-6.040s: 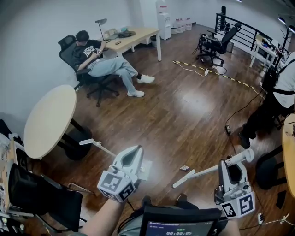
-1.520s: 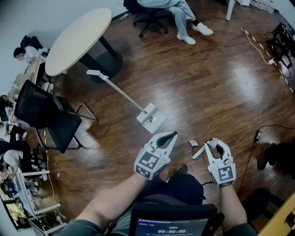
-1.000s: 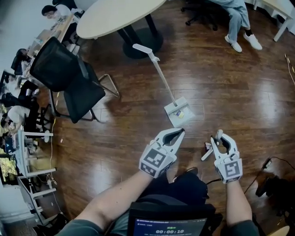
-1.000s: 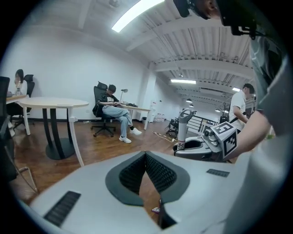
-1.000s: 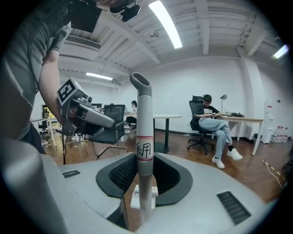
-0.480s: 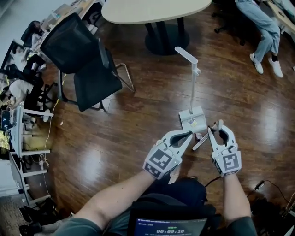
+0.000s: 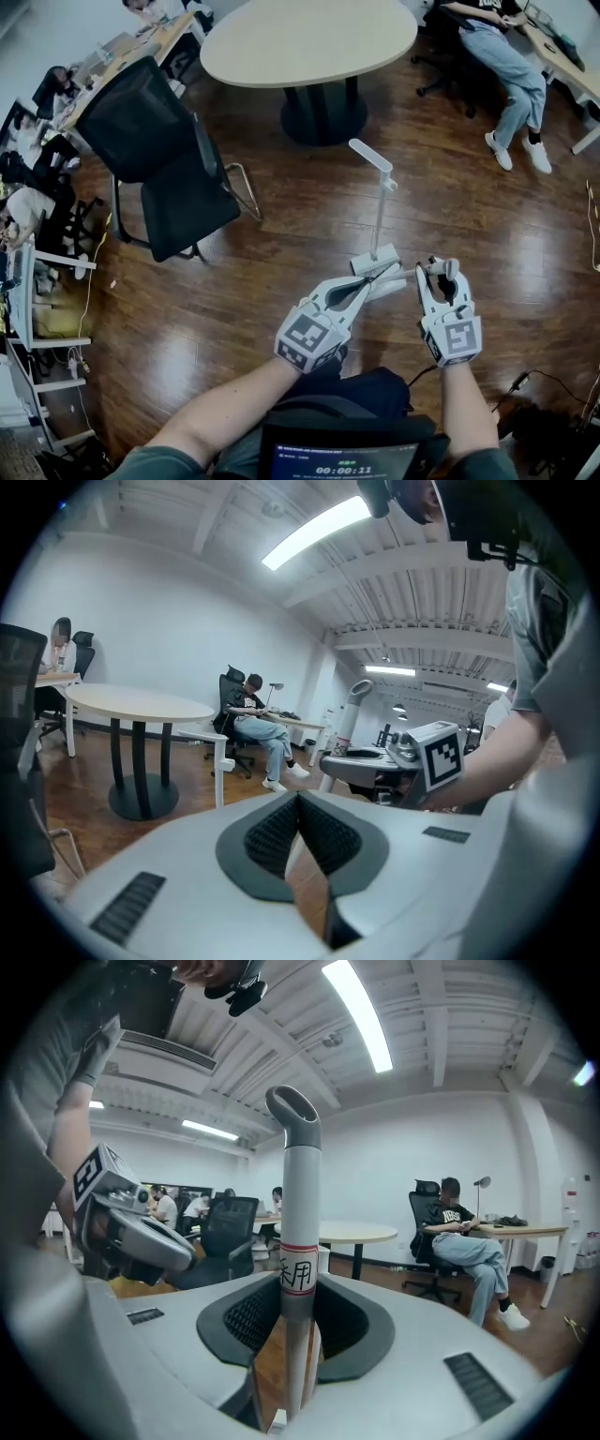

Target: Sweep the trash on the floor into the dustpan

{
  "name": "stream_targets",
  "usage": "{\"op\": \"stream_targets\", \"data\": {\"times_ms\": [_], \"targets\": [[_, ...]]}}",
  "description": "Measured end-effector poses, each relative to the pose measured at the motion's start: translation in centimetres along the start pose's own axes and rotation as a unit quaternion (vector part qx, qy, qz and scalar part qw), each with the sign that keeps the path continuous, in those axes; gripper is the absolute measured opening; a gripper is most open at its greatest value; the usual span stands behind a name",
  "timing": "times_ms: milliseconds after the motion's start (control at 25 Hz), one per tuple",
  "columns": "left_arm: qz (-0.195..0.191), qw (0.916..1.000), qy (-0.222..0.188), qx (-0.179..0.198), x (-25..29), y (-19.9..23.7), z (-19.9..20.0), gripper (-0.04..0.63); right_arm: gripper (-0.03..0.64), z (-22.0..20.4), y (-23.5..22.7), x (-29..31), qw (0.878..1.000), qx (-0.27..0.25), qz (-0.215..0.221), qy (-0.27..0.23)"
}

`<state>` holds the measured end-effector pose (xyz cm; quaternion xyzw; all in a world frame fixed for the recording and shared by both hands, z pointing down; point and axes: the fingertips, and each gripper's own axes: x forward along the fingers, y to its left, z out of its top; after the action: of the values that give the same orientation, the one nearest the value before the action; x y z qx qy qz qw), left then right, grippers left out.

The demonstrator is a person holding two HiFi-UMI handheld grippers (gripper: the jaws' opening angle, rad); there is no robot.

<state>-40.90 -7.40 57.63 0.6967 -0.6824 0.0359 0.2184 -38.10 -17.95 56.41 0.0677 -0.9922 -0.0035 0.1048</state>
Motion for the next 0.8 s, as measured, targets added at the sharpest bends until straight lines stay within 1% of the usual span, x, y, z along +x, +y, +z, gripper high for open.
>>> {"op": "stream_targets", "data": {"times_ms": [120,280,360,440,520,600,720,800], "targets": [[-0.018,0.9998,-0.007,0.002,0.5,-0.4,1.4,0.002,0.112,1.3,0.3,-2.6,1.000,0.014,-0.024,-0.001],[-0.040,0.9990,-0.019,0.000,2.5,-1.8,3.1,0.002,0.110,3.0,-0.7,-6.7,0.996,0.033,-0.079,-0.018],[-0.053,0.9983,-0.026,0.000,3.6,-3.1,4.7,0.002,0.112,4.5,-1.1,-8.7,0.994,0.041,-0.100,-0.024],[-0.079,0.9960,-0.038,0.013,4.4,-5.4,6.9,0.002,0.112,6.2,-1.7,-11.1,0.990,0.050,-0.125,-0.032],[-0.116,0.9911,-0.053,0.038,5.5,-8.4,8.9,0.002,0.112,7.8,-2.9,-14.2,0.985,0.054,-0.158,-0.042],[-0.141,0.9866,-0.062,0.054,6.8,-11.2,10.0,0.002,0.112,8.7,-4.1,-17.5,0.980,0.054,-0.187,-0.049],[-0.154,0.9849,-0.063,0.048,8.3,-15.1,10.5,0.002,0.112,9.2,-5.4,-22.3,0.975,0.051,-0.211,-0.052],[-0.169,0.9827,-0.060,0.046,9.2,-18.6,10.9,0.002,0.112,9.8,-6.1,-25.9,0.971,0.050,-0.228,-0.054]]}}
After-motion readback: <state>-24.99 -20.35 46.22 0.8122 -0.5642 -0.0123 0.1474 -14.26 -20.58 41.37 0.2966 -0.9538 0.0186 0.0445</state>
